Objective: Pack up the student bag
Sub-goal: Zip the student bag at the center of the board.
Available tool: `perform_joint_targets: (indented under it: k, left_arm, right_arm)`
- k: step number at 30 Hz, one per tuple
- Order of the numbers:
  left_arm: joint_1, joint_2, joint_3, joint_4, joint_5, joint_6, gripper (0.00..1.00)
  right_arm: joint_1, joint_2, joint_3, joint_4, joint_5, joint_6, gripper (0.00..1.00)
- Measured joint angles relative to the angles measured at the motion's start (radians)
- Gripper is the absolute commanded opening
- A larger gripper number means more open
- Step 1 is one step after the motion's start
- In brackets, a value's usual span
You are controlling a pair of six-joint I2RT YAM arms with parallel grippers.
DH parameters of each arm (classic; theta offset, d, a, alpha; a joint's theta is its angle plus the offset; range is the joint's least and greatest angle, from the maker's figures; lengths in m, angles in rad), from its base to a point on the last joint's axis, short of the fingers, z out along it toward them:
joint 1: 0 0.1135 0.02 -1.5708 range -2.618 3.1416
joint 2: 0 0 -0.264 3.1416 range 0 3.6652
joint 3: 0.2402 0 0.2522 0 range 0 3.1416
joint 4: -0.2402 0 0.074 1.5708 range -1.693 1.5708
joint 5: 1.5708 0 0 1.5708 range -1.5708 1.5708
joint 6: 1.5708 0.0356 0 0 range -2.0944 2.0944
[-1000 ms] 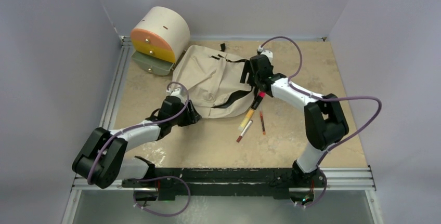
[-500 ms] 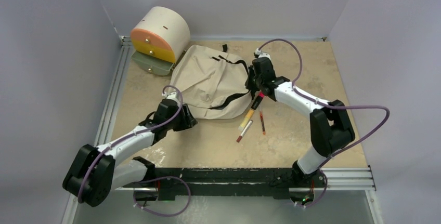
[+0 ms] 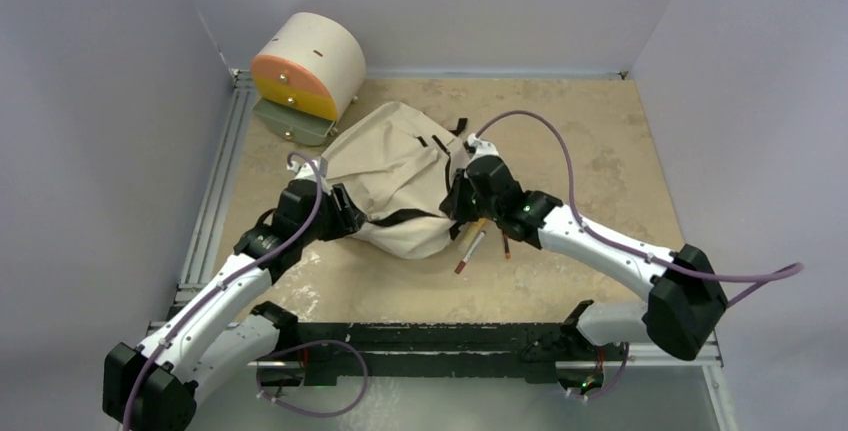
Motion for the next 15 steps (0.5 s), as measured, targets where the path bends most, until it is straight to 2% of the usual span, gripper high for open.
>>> perform_joint_targets:
  k: [3, 8, 11, 15]
  left_arm:
    - [0.000, -0.014, 0.019, -0.050, -0.031, -0.008, 0.51]
    - [0.000, -0.012, 0.022, -0.142, -0.066, -0.041, 0.52]
    - [0.000, -0.018, 0.021, -0.184, -0.082, -0.058, 0.52]
    - [0.000, -0.053, 0.021, -0.220, -0.097, -0.072, 0.53]
  right_arm:
    - [0.068, -0.057, -0.062, -0.011, 0.001, 0.078, 0.13]
    - [0.250, -0.063, -0.081, -0.003, -0.005, 0.195, 0.41]
    - [0.363, -0.038, -0.077, 0.012, -0.012, 0.237, 0.47]
    - [0.443, -0.015, -0.060, -0.010, 0.008, 0.265, 0.53]
